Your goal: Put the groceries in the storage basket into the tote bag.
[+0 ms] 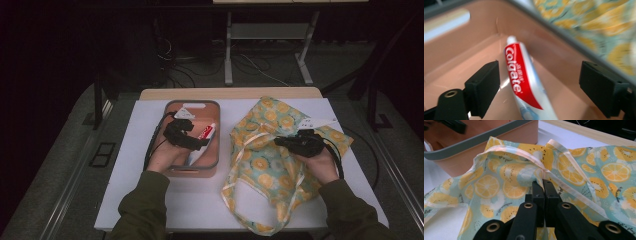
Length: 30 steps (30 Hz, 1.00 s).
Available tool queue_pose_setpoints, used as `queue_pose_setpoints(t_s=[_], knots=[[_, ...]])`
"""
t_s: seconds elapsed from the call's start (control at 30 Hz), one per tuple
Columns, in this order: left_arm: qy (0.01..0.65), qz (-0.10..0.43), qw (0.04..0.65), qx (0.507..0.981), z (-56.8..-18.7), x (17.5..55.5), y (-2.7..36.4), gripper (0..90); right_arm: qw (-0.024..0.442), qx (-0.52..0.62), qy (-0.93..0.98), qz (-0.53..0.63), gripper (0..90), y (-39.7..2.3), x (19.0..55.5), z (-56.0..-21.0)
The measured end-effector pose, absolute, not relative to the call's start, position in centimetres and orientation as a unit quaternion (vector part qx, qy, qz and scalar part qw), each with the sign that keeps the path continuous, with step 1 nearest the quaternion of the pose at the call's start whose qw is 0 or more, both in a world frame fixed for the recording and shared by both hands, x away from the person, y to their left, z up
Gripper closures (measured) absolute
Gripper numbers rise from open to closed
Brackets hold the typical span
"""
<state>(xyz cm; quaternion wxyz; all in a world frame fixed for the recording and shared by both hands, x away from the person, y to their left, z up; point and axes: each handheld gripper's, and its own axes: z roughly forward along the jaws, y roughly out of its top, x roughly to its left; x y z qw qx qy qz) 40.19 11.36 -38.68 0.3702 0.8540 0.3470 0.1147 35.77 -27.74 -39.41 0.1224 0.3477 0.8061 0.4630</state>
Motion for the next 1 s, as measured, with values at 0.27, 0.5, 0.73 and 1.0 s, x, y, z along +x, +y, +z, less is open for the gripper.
queue_pose_setpoints(t_s=[0.27,0.5,0.73,1.0], knots=[[0.358,0.089,0.291,0.883,-41.0,41.3,10.3,28.1,0.124,0.347,0.806,0.463,89.1,-27.8,35.7,-39.4],[0.344,0.079,0.229,0.907,-42.2,41.4,9.3,35.3,0.124,0.347,0.805,0.464,89.2,-28.0,35.6,-39.3],[0.357,0.071,0.23,0.903,-42.1,41.3,9.4,51.0,0.126,0.348,0.805,0.464,89.2,-28.0,35.5,-39.3],[0.383,0.06,0.234,0.892,-41.5,41.5,10.0,72.7,0.125,0.348,0.805,0.464,89.2,-28.0,35.6,-39.3]])
